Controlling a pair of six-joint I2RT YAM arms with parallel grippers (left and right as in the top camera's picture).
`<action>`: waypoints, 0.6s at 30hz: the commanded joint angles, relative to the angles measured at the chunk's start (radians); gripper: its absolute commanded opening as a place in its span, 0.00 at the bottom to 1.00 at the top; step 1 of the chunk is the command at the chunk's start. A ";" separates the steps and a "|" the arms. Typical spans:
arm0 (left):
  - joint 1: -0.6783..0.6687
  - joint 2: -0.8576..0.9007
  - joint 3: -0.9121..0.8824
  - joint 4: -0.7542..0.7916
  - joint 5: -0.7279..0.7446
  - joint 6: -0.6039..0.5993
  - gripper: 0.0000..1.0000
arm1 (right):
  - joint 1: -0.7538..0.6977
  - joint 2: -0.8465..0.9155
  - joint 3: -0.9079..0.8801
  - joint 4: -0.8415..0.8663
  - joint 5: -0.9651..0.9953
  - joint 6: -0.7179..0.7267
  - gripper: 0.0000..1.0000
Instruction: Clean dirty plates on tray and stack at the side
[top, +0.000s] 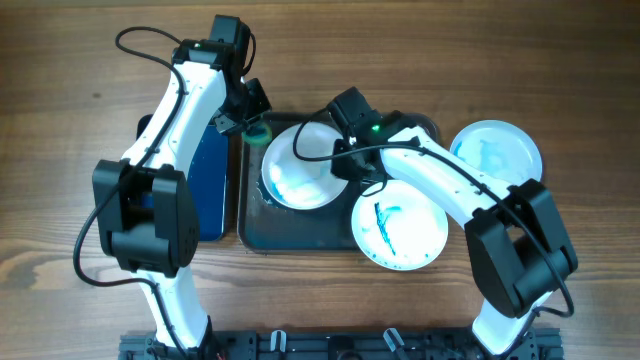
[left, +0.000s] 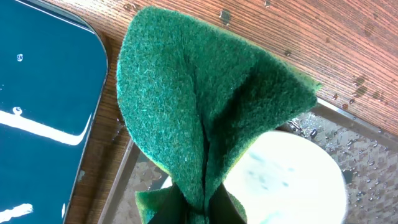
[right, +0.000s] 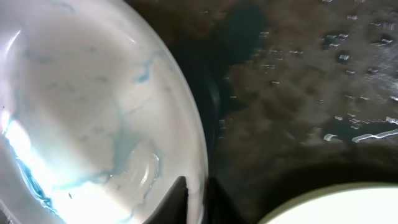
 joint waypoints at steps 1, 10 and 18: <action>-0.001 -0.042 0.023 0.004 -0.014 0.011 0.04 | -0.023 0.010 -0.001 0.033 -0.136 -0.106 0.34; -0.001 -0.042 0.023 0.012 -0.014 0.011 0.04 | -0.126 0.121 0.079 0.124 -0.283 -0.463 0.40; -0.001 -0.042 0.023 0.011 -0.014 0.011 0.04 | -0.124 0.208 0.118 0.202 -0.274 -0.405 0.16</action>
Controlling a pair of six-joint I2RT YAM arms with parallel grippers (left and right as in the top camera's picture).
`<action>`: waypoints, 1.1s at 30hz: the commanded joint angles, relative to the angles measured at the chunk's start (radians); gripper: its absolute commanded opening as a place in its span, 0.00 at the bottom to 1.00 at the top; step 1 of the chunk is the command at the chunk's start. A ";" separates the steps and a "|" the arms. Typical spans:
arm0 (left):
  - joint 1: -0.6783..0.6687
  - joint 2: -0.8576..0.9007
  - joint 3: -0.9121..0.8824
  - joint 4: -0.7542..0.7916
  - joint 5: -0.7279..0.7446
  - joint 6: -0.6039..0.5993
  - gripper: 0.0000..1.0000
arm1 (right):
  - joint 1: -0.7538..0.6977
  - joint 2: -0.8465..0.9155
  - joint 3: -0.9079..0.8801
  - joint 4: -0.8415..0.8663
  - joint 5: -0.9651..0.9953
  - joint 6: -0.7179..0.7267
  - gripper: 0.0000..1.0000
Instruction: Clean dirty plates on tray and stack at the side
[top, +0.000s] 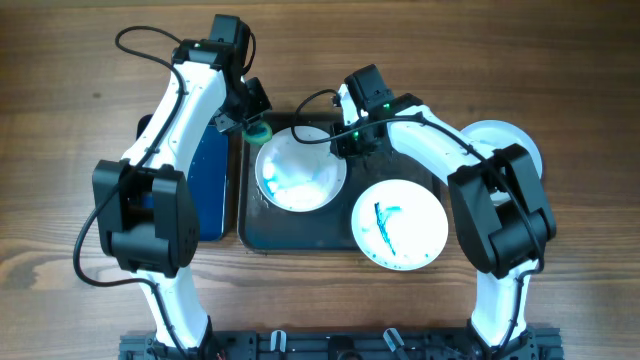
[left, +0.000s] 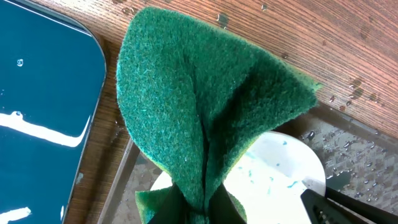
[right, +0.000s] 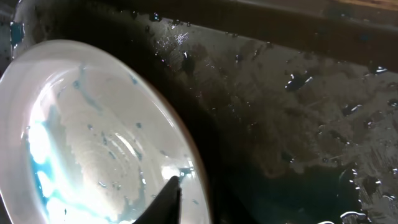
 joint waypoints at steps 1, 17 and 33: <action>-0.001 -0.041 0.023 0.003 -0.013 0.011 0.04 | 0.005 0.026 0.031 0.009 -0.002 0.042 0.11; -0.009 -0.041 0.023 -0.003 -0.014 0.011 0.04 | 0.017 0.046 0.014 0.043 0.075 0.240 0.05; -0.128 -0.040 -0.240 0.191 -0.031 0.011 0.04 | 0.014 0.008 0.016 -0.100 0.141 0.388 0.04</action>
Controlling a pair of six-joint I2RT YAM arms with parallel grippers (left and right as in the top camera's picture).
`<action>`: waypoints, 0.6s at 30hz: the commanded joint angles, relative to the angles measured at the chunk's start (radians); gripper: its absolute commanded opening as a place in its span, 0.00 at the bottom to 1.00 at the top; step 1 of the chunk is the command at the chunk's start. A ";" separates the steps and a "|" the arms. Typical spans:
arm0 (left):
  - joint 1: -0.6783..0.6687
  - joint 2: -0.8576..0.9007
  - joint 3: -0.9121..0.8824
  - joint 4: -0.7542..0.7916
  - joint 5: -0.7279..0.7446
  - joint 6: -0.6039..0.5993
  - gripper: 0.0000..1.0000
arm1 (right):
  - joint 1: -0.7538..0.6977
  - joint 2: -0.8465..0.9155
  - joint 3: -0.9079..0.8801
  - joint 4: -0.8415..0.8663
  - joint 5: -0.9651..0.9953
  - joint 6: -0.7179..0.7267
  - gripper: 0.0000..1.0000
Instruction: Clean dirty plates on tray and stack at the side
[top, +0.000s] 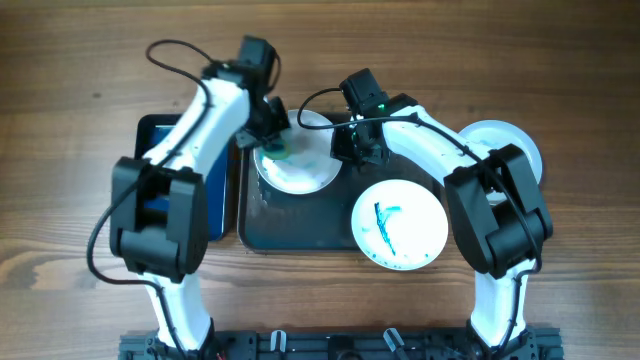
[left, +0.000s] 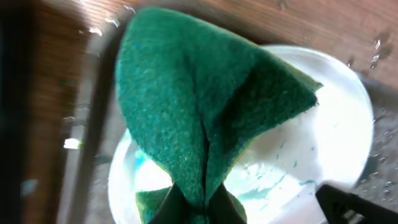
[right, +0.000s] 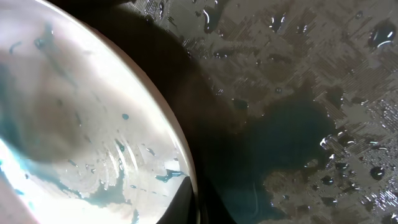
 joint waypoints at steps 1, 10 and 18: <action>-0.042 -0.028 -0.114 0.076 -0.048 0.011 0.04 | -0.004 0.000 0.001 -0.009 0.058 0.006 0.04; -0.048 -0.028 -0.291 0.183 0.065 0.289 0.04 | -0.003 0.000 0.000 -0.001 0.058 0.006 0.04; -0.047 -0.031 -0.291 0.395 0.289 0.395 0.04 | -0.003 0.000 0.001 0.007 0.058 0.004 0.04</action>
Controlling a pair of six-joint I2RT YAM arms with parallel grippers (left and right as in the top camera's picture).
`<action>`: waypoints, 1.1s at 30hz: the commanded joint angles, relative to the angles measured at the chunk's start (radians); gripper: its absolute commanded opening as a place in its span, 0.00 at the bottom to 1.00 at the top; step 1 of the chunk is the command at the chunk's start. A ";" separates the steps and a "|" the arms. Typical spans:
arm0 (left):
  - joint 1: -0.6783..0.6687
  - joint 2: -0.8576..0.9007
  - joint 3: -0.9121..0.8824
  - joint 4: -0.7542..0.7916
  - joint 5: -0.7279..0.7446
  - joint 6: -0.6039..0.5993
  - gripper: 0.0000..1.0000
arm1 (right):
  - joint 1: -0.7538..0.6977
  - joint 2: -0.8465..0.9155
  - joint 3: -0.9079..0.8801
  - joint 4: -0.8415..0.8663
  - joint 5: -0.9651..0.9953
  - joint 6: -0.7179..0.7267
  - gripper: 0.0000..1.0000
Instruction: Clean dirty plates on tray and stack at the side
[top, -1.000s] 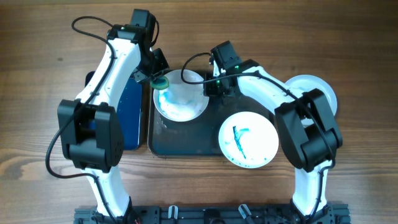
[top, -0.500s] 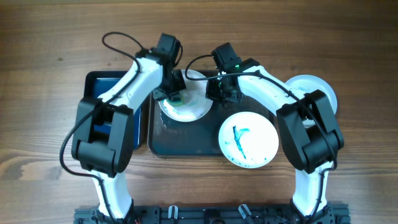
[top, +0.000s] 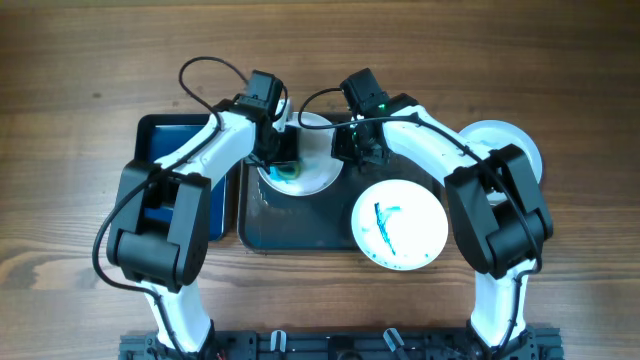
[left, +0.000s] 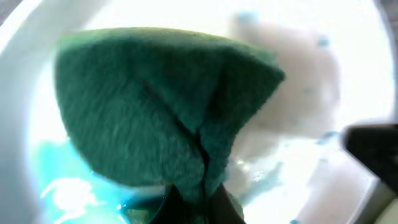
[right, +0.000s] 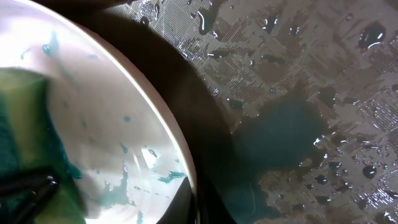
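Observation:
A white plate (top: 318, 165) smeared with blue sits at the far left of the dark wet tray (top: 300, 225). My left gripper (top: 283, 162) is shut on a folded green sponge (left: 168, 106), which presses on the plate's face (left: 311, 37) beside a blue puddle. My right gripper (top: 350, 150) is shut on the plate's right rim (right: 180, 155), one finger inside and one outside. In the right wrist view the sponge (right: 25, 143) shows at the plate's left. A second plate (top: 398, 225) with a blue mark lies at the tray's near right.
A third white plate (top: 500, 150) with faint blue smears lies on the wood right of the tray, partly under my right arm. A blue tray (top: 165, 180) lies left of the dark one. Water drops cover the dark tray's floor (right: 298, 124).
My left gripper has moved with the sponge from the plate's far-left rim onto its face. My right gripper holds the same rim, unmoved.
At first my left gripper held the sponge over the tray's far-left corner while my right held the plate's rim. The right arm then shifted to the plate's far-right rim. Later the sponge hung over the plate's left rim, and now it lies on the plate.

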 joint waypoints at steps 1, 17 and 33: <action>-0.015 0.014 -0.011 0.077 0.080 0.013 0.04 | -0.003 0.002 0.001 0.008 0.051 0.005 0.04; -0.027 0.014 -0.011 -0.080 0.275 -0.058 0.04 | -0.003 0.002 0.000 0.018 0.051 0.004 0.04; -0.040 0.014 -0.011 -0.043 0.119 -0.173 0.04 | -0.003 0.002 0.000 0.022 0.051 -0.003 0.04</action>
